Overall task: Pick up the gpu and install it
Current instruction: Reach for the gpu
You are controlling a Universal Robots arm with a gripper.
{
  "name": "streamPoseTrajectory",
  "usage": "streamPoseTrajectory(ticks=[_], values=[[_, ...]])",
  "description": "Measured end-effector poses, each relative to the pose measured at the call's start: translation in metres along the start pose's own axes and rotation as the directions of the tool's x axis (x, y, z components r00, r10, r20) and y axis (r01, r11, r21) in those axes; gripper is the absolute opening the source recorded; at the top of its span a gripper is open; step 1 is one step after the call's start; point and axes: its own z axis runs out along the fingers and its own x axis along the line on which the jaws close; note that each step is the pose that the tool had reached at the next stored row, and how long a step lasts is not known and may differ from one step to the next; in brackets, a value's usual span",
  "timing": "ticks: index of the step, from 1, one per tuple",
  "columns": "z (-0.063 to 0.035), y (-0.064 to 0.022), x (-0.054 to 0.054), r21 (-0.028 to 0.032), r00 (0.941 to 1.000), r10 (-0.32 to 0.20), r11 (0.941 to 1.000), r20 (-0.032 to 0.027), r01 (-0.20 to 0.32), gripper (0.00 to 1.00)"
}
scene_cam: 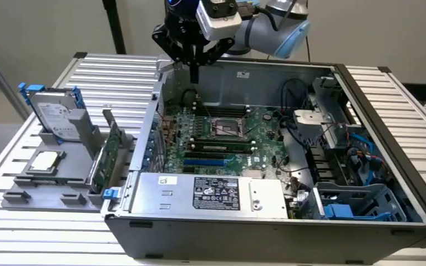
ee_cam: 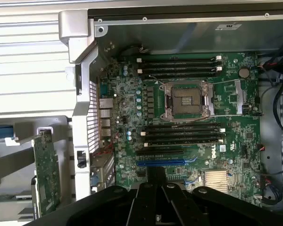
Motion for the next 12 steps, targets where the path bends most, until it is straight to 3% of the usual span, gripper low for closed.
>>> streamPoseTrajectory(ticks=[4,12], values=[[-0.0004,-0.0049,0.006,0.0,1.0,0.0,1.0,0.0,0.0,0.0],[-0.0017,-0.0218,0.046,0.0004,1.0,0.0,1.0,-0.0001,0.0,0.0]])
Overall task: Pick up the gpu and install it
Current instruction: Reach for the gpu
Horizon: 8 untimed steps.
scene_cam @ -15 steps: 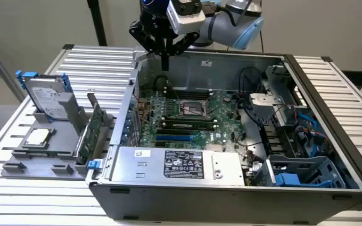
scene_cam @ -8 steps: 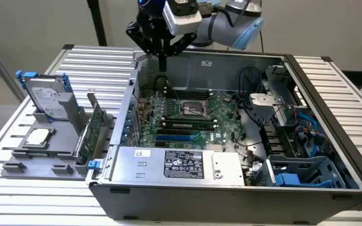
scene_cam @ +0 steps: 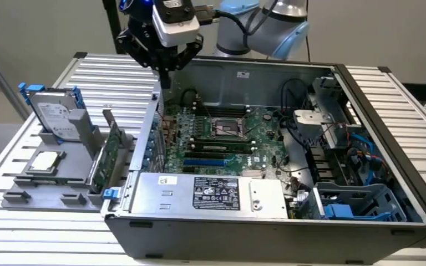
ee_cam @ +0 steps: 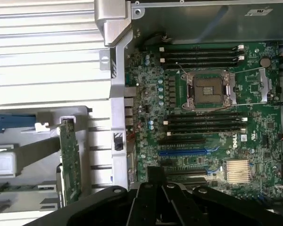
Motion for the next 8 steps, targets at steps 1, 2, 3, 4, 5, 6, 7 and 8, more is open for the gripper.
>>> streamPoseTrajectory(ticks=[1,2,3,4,5,6,7,8], values=[[-0.0002,-0.0025,0.007,0.0,1.0,0.0,1.0,0.0001,0.0,0.0],[-0.0003,-0.0041,0.011,0.0001,1.0,0.0,1.0,0.0,0.0,0.0],[-0.0004,-0.0059,0.016,0.0001,1.0,0.0,1.0,0.0001,0.0,0.0],[-0.0005,-0.0076,0.021,0.0001,1.0,0.0,1.0,0.0001,0.0,0.0],[-0.0006,-0.009,0.026,0.0003,1.0,0.0,1.0,0.0,0.0,0.0],[-0.0007,-0.0105,0.03,0.0004,1.0,0.0,1.0,0.0001,0.0,0.0],[-0.0007,-0.0118,0.035,0.0006,1.0,0.0,1.0,0.0001,0.0,0.0],[-0.0006,-0.0138,0.043,0.0011,1.0,0.0,1.0,0.0001,0.0,0.0]])
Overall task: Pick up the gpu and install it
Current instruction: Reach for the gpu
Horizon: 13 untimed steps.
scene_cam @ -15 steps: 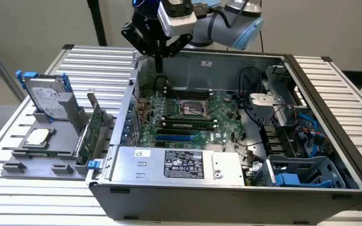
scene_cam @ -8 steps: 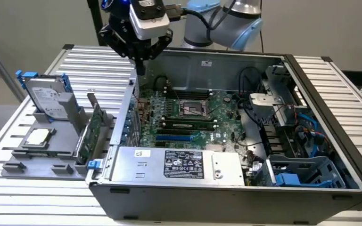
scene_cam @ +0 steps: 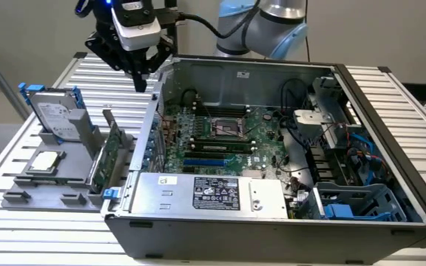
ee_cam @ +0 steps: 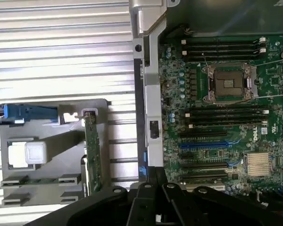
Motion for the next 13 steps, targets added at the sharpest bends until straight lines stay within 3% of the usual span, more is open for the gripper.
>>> streamPoseTrajectory(ticks=[13], values=[[0.0053,-0.0127,0.061,0.0055,1.0,0.0,1.0,0.0004,0.0,0.0]])
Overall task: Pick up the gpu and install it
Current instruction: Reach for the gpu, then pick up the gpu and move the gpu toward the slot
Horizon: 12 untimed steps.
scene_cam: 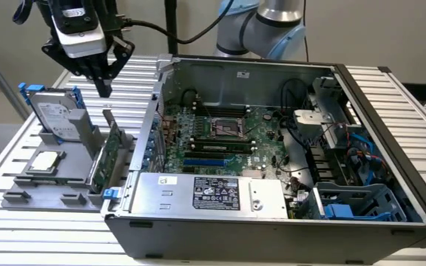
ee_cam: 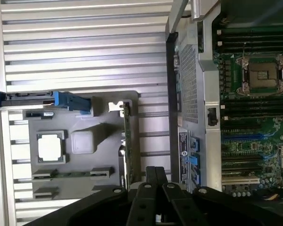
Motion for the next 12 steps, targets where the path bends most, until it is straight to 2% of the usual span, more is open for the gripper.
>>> streamPoseTrajectory(ticks=[7,12], values=[[0.0056,-0.0072,0.029,0.0012,1.0,0.0,1.0,-0.0002,0.0,0.0],[0.007,-0.0087,0.031,0.0017,1.0,0.0,1.0,-0.0005,0.0,0.0]])
